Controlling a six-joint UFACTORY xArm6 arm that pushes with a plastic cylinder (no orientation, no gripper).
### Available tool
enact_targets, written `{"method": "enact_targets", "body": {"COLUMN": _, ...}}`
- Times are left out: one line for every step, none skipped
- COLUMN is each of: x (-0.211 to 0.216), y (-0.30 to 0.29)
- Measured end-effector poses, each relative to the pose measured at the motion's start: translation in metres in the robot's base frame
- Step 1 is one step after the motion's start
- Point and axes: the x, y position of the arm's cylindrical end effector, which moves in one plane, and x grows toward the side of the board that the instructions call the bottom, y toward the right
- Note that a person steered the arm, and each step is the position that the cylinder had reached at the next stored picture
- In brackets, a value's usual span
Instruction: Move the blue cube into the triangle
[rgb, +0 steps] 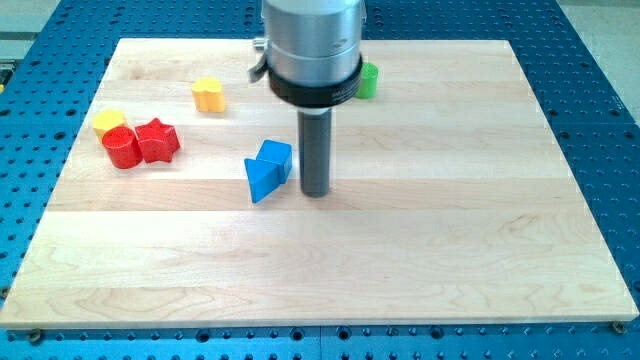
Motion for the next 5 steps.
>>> {"method": "enact_targets", "body": {"x": -0.046, "y": 0.007}}
{"method": "enact_targets", "body": {"x": -0.066, "y": -0.004}}
{"method": "enact_targets", "body": {"x": -0.056, "y": -0.031}}
{"method": "enact_targets", "body": {"x": -0.045, "y": -0.052}}
{"method": "enact_targets", "body": {"x": -0.02, "y": -0.053}}
